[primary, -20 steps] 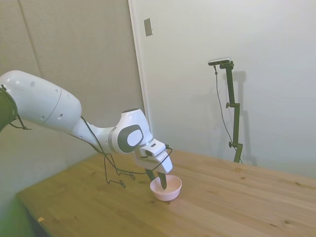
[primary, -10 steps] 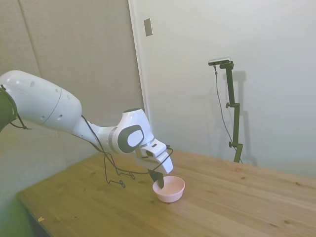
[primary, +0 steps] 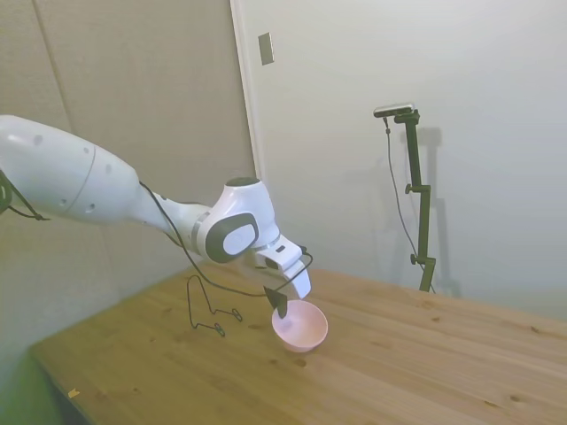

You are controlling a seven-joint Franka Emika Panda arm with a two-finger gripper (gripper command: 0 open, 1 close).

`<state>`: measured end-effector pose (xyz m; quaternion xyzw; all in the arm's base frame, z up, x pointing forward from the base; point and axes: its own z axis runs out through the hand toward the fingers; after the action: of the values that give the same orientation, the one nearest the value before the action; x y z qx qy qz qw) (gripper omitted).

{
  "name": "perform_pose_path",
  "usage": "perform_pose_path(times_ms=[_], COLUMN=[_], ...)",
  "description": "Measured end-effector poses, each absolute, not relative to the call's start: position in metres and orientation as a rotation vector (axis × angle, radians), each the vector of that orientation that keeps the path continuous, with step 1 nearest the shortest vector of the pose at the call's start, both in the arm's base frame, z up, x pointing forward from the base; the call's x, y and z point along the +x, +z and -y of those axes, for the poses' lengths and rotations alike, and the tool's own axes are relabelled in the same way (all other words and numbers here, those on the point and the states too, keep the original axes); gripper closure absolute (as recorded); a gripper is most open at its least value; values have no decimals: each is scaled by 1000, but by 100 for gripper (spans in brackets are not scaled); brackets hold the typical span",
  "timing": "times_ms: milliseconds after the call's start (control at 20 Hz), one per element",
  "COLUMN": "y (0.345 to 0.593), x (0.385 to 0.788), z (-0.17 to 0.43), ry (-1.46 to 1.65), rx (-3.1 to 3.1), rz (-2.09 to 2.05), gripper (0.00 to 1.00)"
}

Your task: Load the bowl

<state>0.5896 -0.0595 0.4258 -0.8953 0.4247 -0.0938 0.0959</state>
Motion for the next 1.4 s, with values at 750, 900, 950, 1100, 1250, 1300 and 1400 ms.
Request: perform_pose_path(times_ms=[750, 900, 950, 1100, 1250, 1300, 1400], y=[463, 470, 469, 459, 449, 444, 436], x=[547, 538, 537, 536, 534, 533, 531], z=[-47, -48, -48, -49, -48, -46, -43], ry=[-53, -64, -63, -58, -62, -62, -57], rx=[-2405, -2349, -2345, -2295, -2254, -2237, -2201], rz=[-896, -864, -859, -802, -750, -738, -709], gripper=[100, 100, 100, 100, 100, 100, 100])
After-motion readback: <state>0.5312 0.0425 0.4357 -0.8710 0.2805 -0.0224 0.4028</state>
